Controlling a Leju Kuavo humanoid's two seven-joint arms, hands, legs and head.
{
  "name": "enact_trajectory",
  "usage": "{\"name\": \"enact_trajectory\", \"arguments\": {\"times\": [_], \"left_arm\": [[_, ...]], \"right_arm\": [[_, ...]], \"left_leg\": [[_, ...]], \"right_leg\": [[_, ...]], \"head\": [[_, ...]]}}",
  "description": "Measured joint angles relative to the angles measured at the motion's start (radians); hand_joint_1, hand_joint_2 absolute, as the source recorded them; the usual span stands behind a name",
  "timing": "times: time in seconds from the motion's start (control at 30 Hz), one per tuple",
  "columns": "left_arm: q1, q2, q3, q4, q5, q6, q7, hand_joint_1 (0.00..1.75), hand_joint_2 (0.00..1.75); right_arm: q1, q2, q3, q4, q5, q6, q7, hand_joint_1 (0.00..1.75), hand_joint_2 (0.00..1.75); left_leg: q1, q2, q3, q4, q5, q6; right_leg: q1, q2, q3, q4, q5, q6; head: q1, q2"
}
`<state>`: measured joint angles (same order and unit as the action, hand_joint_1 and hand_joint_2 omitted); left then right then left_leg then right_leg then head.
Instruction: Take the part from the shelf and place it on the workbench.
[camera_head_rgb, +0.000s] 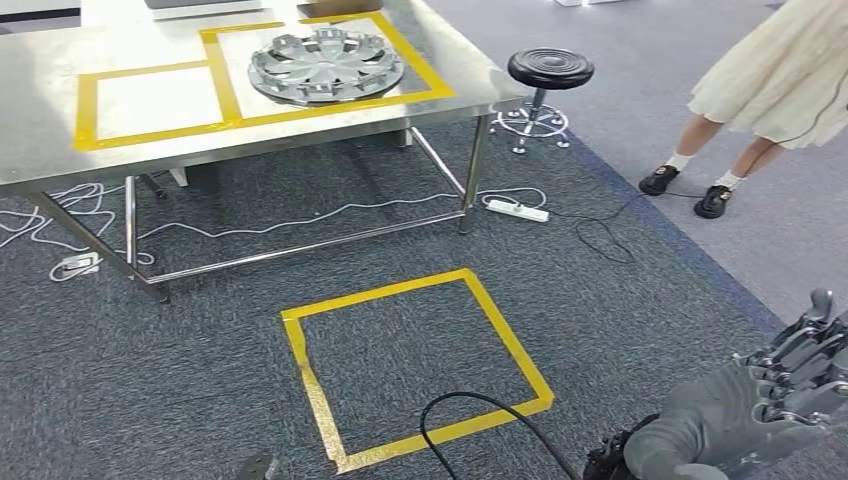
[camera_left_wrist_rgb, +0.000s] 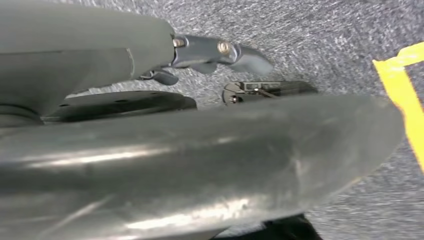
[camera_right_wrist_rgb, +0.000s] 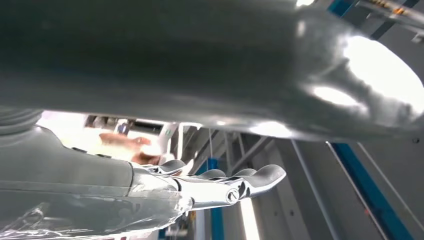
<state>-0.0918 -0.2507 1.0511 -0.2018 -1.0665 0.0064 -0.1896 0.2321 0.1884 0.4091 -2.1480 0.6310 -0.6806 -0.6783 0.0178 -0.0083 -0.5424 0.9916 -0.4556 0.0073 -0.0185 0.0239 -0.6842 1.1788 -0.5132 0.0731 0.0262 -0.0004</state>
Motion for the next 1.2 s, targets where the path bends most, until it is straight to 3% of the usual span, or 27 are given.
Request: {"name": "enact_trajectory", "arguments": {"times": [0.07,0.1,0.17,0.23,0.27,0.3,0.37,0.43,0.5,0.57,0.6,0.63,0.67,0.73,0.8,0.87,0.93,1.0,1.07,1.1,1.13,1.2], "left_arm": [[0.003,0.0,0.0,0.0,0.001,0.0,0.0,0.0,0.0],[0.004,0.0,0.0,0.0,0.001,0.0,0.0,0.0,0.0],[0.002,0.0,0.0,0.0,0.001,-0.001,0.0,0.0,0.0],[0.002,0.0,0.0,0.0,0.004,-0.005,-0.002,0.0,0.0],[0.002,0.001,0.0,0.0,0.006,-0.007,-0.004,0.0,0.0],[0.002,0.001,0.0,0.0,0.008,-0.009,-0.007,0.0,0.0],[0.001,0.001,0.001,0.0,0.01,-0.012,-0.011,0.0,0.0],[-0.001,0.001,0.001,0.0,0.011,-0.015,-0.015,0.0,0.0],[-0.001,0.002,0.001,0.0,0.012,-0.018,-0.017,0.0,0.0],[0.002,0.002,0.001,0.0,0.013,-0.019,-0.018,0.0,0.0],[0.003,0.003,0.001,0.0,0.013,-0.019,-0.018,0.0,0.0],[0.003,0.003,0.002,0.0,0.013,-0.019,-0.018,0.0,0.0],[0.003,0.003,0.002,0.0,0.013,-0.019,-0.018,0.0,0.0],[0.001,0.003,0.002,0.0,0.013,-0.02,-0.018,0.0,0.0],[0.0,0.002,0.002,0.0,0.013,-0.021,-0.018,0.0,0.0],[-0.001,0.001,0.002,0.0,0.013,-0.021,-0.018,0.0,0.0],[-0.002,0.001,0.003,0.0,0.013,-0.022,-0.019,0.0,0.0],[0.0,0.001,0.003,0.0,0.013,-0.022,-0.021,0.0,0.0],[0.005,0.002,0.003,0.0,0.012,-0.022,-0.021,0.0,0.0],[0.005,0.002,0.004,0.0,0.012,-0.022,-0.021,0.0,0.0],[0.005,0.002,0.004,0.0,0.012,-0.022,-0.021,0.0,0.0],[0.004,0.002,0.004,0.0,0.011,-0.022,-0.021,0.0,0.0]], "right_arm": [[0.0,0.0,0.0,0.0,0.0,0.0,0.0,0.0,0.0],[0.0,0.0,0.0,0.0,0.0,0.0,0.0,0.0,0.0],[0.0,0.0,0.0,0.0,0.0,0.0,0.0,0.0,0.0],[0.0,0.0,0.0,0.0,0.0,0.0,0.0,0.0,0.0],[0.0,0.0,0.0,0.0,0.0,0.0,0.0,0.0,0.0],[0.0,0.0,0.0,0.0,0.0,0.0,0.0,0.0,0.0],[0.001,0.0,0.0,0.0,0.0,0.0,0.0,0.0,0.0],[0.001,0.001,0.001,-0.001,0.0,0.0,0.0,0.0,0.0],[0.001,0.001,0.001,-0.001,0.0,0.0,0.0,0.0,0.0],[0.001,0.001,0.001,-0.001,0.0,0.0,0.0,0.0,0.0],[0.001,0.001,0.001,-0.001,0.0,0.0,0.0,0.0,0.0],[0.001,0.001,0.001,-0.001,0.0,0.0,0.0,0.0,0.0],[0.001,0.001,0.001,-0.001,0.0,0.0,0.0,0.0,0.0],[0.001,0.001,0.001,-0.001,0.0,0.0,0.0,0.0,0.0],[0.001,0.001,0.001,-0.001,0.0,0.0,0.0,0.0,0.0],[0.001,0.001,0.001,-0.002,0.0,0.0,0.0,0.0,0.0],[0.001,0.001,0.001,-0.002,-0.001,0.0,0.0,0.0,0.0],[0.001,0.001,0.001,-0.003,-0.002,0.0,0.0,0.0,0.0],[0.0,0.001,0.001,-0.003,-0.002,0.0,0.0,0.0,0.0],[0.001,0.001,0.001,-0.002,-0.002,0.0,0.0,0.0,0.0],[0.001,0.001,0.001,-0.002,-0.002,0.0,0.0,0.0,0.0],[0.0,0.001,0.001,-0.002,-0.002,0.0,0.0,0.0,0.0]], "left_leg": [[-0.004,0.031,0.0,0.0,-0.001,0.002],[-0.005,0.046,0.001,0.001,-0.002,0.002],[-0.006,0.072,0.007,0.001,-0.006,-0.001],[-0.011,0.091,0.015,0.003,-0.013,-0.01],[-0.014,0.099,0.018,0.004,-0.015,-0.015],[-0.016,0.106,0.02,0.003,-0.016,-0.02],[-0.015,0.119,0.023,0.001,-0.018,-0.031],[-0.011,0.085,0.013,0.029,-0.044,-0.043],[-0.009,0.033,-0.037,0.139,-0.109,-0.048],[-0.009,0.017,-0.101,0.266,-0.157,-0.049],[-0.009,0.015,-0.115,0.29,-0.153,-0.049],[-0.009,0.013,-0.111,0.275,-0.13,-0.047],[-0.008,0.006,-0.09,0.225,-0.092,-0.046],[-0.002,-0.043,-0.03,0.089,-0.027,-0.043],[0.001,-0.082,0.0,0.016,-0.01,-0.04],[-0.001,-0.068,0.001,0.008,-0.009,-0.029],[-0.001,-0.043,0.003,0.002,-0.003,-0.015],[-0.003,-0.014,0.004,-0.001,-0.001,-0.006],[-0.007,0.018,0.005,-0.001,-0.003,0.0],[-0.008,0.034,0.005,-0.001,-0.005,0.0],[-0.009,0.048,0.007,0.0,-0.006,-0.001],[-0.01,0.072,0.014,0.0,-0.012,-0.006]], "right_leg": [[0.0,-0.014,-0.052,0.116,-0.046,0.002],[0.0,-0.017,-0.053,0.125,-0.042,0.001],[0.0,-0.033,0.005,0.028,0.012,-0.002],[0.003,-0.077,0.082,-0.107,0.061,-0.008],[0.005,-0.091,0.102,-0.142,0.071,-0.012],[0.007,-0.093,0.107,-0.155,0.073,-0.017],[0.007,-0.067,0.101,-0.155,0.077,-0.029],[0.003,-0.044,0.097,-0.157,0.082,-0.04],[0.0,-0.021,0.093,-0.158,0.086,-0.049],[0.001,0.006,0.089,-0.158,0.088,-0.051],[0.001,0.021,0.088,-0.158,0.089,-0.051],[0.0,0.036,0.088,-0.158,0.091,-0.05],[-0.001,0.051,0.088,-0.158,0.092,-0.047],[-0.001,0.079,0.085,-0.156,0.095,-0.038],[-0.002,0.101,0.077,-0.156,0.1,-0.025],[-0.006,0.118,0.068,-0.163,0.107,-0.01],[-0.005,0.081,0.054,-0.144,0.094,-0.001],[-0.002,0.017,0.012,-0.053,0.039,0.003],[-0.002,-0.008,-0.041,0.065,-0.019,0.006],[-0.002,-0.012,-0.052,0.095,-0.027,0.007],[-0.002,-0.017,-0.045,0.089,-0.018,0.008],[-0.001,-0.047,0.022,-0.02,0.038,0.006]], "head": [[0.001,0.0],[0.001,0.0],[0.001,0.0],[0.001,0.0],[0.0,0.0],[-0.002,0.0],[-0.003,0.0],[-0.005,0.0],[-0.009,0.0],[-0.01,0.0],[-0.01,0.0],[-0.01,0.0],[-0.01,0.0],[-0.01,0.0],[-0.011,0.0],[-0.011,0.0],[-0.007,0.0],[0.0,0.0],[0.003,0.0],[0.002,0.0],[0.003,0.0],[0.003,0.0]]}}
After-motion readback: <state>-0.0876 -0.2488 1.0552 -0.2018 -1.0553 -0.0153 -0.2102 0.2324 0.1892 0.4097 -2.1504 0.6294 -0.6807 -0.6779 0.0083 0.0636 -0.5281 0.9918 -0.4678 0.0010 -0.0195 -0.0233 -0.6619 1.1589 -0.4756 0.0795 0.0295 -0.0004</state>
